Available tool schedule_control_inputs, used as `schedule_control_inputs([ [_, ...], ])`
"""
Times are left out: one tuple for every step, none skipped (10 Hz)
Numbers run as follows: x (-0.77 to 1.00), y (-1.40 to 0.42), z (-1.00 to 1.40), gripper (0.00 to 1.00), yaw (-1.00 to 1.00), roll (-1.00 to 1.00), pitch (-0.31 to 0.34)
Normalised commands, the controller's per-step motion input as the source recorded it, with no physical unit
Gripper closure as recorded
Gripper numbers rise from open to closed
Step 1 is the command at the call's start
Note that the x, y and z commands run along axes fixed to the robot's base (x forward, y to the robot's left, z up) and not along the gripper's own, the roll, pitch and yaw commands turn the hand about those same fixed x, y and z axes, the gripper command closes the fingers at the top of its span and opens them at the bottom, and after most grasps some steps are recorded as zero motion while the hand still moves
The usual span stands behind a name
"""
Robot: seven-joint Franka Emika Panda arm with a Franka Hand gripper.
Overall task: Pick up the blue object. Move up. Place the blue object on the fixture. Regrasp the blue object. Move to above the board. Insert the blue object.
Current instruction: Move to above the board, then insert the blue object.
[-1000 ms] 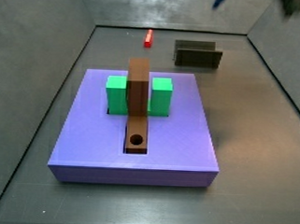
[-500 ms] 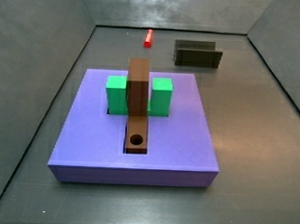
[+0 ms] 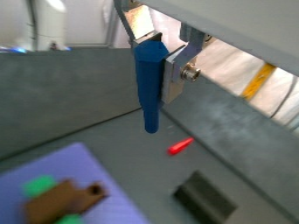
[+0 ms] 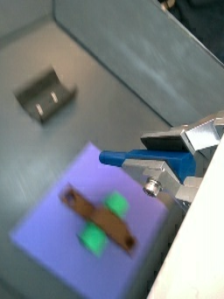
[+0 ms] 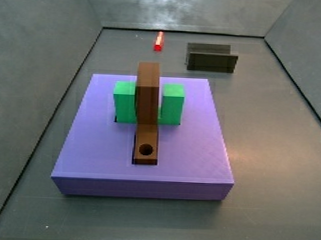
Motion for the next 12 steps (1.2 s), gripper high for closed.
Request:
schedule_control_inputs([
  [-0.28,-0.31,0.05,1.00,-0.16,-1.00,0.179],
  [-0.11,-0.10,0.02,1.00,-0.12,-1.00,0.171],
  [-0.10,-0.08,0.03,1.00,-0.12,-0.99,0.153],
  [-0.08,0.00,-0.01,1.00,-0.04,-0.61,0.053],
  [-0.06,0.01,-0.01,1.00,0.00,-0.33,0.006],
  [0.00,-0.02,0.00,1.00,0.00,0.00,0.000],
  [0.00,0.00,0.00,1.00,0.00,-0.03,0.000],
  [0.00,-0.01,-0.05,1.00,0.00,-0.07,0.000],
  [-0.11,-0.12,-0.15,1.00,0.00,-0.08,-0.026],
  [-0.05,-0.17,-0.19,1.00,0.00,-0.11,-0.010],
  [0.00,-0.11,-0.22,1.00,0.00,-0.11,0.000],
  [0.08,-0.15,-0.21,1.00,0.00,-0.08,0.003],
])
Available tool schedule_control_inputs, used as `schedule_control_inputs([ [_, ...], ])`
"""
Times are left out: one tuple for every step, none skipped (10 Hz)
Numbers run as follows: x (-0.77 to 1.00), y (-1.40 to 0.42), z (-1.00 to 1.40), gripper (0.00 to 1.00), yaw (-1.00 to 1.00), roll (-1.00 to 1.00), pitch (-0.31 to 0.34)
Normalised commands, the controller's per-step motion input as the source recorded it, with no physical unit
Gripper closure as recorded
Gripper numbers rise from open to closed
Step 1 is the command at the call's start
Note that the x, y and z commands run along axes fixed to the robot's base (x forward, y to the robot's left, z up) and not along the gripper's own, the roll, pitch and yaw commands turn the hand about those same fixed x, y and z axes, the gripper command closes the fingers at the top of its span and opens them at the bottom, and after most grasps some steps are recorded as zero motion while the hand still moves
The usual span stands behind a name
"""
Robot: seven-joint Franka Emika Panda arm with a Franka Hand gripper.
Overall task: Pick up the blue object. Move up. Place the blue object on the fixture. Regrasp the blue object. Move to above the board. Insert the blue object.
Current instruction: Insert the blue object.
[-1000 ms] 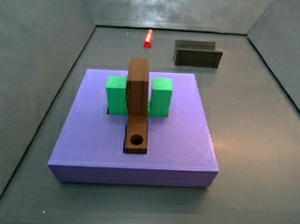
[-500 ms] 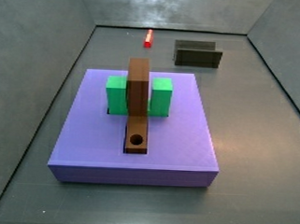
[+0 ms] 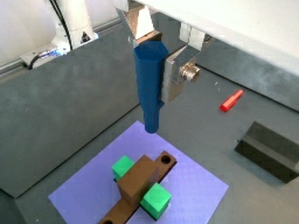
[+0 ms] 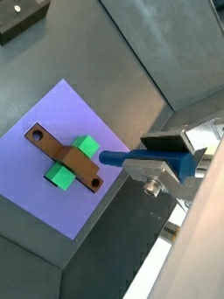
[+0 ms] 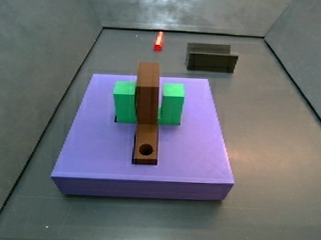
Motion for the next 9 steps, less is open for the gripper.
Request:
schedule_control_inputs([
  [0.10,-0.15,-0.30,1.00,0.00,-0.12,0.000],
  [0.07,-0.13,-0.35,1.00,0.00,-0.16,0.000],
  [0.00,-0.14,-0.37,1.00,0.00,-0.21,0.000],
  [0.00,-0.23,-0.32,1.00,0.00,-0.22,0.000],
  [0.02,-0.27,-0.25,1.00,0.02,-0.21,0.000],
  [0.00,-0.23,-0.19,1.00,0.06,-0.16,0.000],
  [0.00,-0.20,-0.17,1.00,0.04,-0.17,0.000],
  [0.00,-0.31,-0.09,1.00,0.04,-0.16,0.000],
  [0.00,-0.41,-0.22,1.00,0.00,-0.19,-0.011],
])
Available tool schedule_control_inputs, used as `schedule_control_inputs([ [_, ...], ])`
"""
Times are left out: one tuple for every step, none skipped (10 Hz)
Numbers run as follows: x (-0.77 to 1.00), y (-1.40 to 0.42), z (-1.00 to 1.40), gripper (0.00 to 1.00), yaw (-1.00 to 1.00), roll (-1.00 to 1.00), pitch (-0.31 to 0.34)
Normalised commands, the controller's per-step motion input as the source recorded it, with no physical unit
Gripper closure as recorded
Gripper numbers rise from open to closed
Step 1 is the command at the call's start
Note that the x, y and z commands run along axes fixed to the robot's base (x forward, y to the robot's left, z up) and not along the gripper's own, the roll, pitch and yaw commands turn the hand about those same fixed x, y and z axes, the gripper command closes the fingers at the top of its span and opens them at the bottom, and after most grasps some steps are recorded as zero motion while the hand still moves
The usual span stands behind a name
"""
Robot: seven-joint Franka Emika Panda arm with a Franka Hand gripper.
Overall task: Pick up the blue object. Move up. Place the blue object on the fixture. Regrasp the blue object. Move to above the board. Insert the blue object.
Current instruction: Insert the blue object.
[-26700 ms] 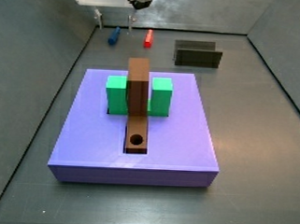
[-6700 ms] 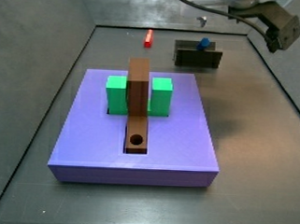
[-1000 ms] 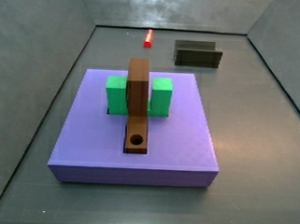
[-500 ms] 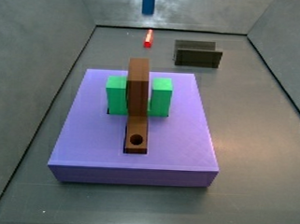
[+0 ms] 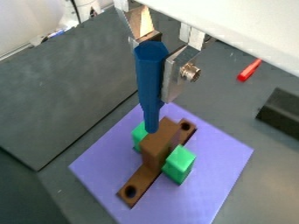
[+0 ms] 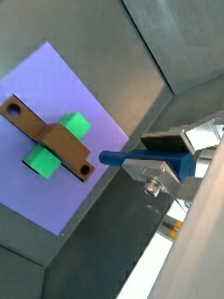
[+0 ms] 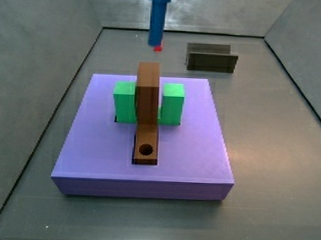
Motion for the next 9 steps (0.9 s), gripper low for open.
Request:
schedule_control_inputs([
  [0.00,-0.31,-0.29,1.00,0.01,-0.35,-0.157],
  [0.00,-0.26,-0.46,1.00,0.00,-0.26,-0.131],
  [0.00,-0.21,-0.56,1.00,0.00,-0.18,-0.164],
  [0.00,-0.17,-0.65,1.00,0.00,-0.15,-0.171],
  [0.00,-0.14,-0.66,1.00,-0.01,-0.08,-0.149],
  [0.00,-0.13,-0.50,1.00,0.00,0.00,-0.117],
  [0.00,-0.14,-0.20,1.00,0.05,0.05,-0.036],
  [0.00,-0.19,-0.10,1.00,0.03,0.13,0.000],
  [0.00,-0.25,-0.09,1.00,0.02,0.20,0.000],
])
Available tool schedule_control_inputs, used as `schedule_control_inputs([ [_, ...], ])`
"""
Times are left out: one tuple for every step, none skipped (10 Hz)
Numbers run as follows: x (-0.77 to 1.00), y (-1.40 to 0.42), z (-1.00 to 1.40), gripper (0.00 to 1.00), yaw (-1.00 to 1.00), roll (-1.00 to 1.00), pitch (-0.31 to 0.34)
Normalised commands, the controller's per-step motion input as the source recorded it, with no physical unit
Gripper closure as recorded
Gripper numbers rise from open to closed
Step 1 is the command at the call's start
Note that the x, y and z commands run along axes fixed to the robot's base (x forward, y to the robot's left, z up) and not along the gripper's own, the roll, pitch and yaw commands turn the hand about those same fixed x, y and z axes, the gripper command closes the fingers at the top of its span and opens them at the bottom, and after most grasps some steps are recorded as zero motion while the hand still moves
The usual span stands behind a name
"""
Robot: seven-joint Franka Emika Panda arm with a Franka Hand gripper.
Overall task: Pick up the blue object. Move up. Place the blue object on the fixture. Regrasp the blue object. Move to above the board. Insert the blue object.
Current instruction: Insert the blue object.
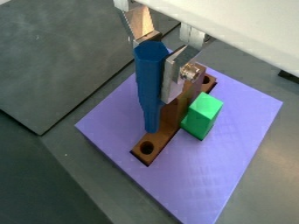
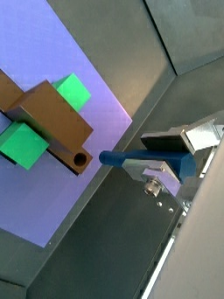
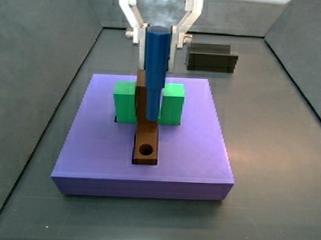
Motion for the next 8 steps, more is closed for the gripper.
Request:
schedule_control_inputs([
  [0.00,-0.37,-0.11,1.00,0.17,0.38,-0.056],
  [-0.01,-0.31,-0.17,1.00,0.19,0.42,-0.067],
  [0.00,-0.19,-0.25,1.00,0.14,0.36,-0.049],
  [0.11,0.00,-0.34,1.00,0.00,0.16,0.000],
  [0.03,0.03,-0.35,1.00,0.00,0.02,0.000],
  [0.00,0.01,-0.35,1.00,0.00,0.02,0.000],
  [-0.01,0.00,-0.29,1.00,0.00,0.00,-0.021],
  [0.00,0.00,-0.26,1.00,0.00,-0.04,-0.024],
])
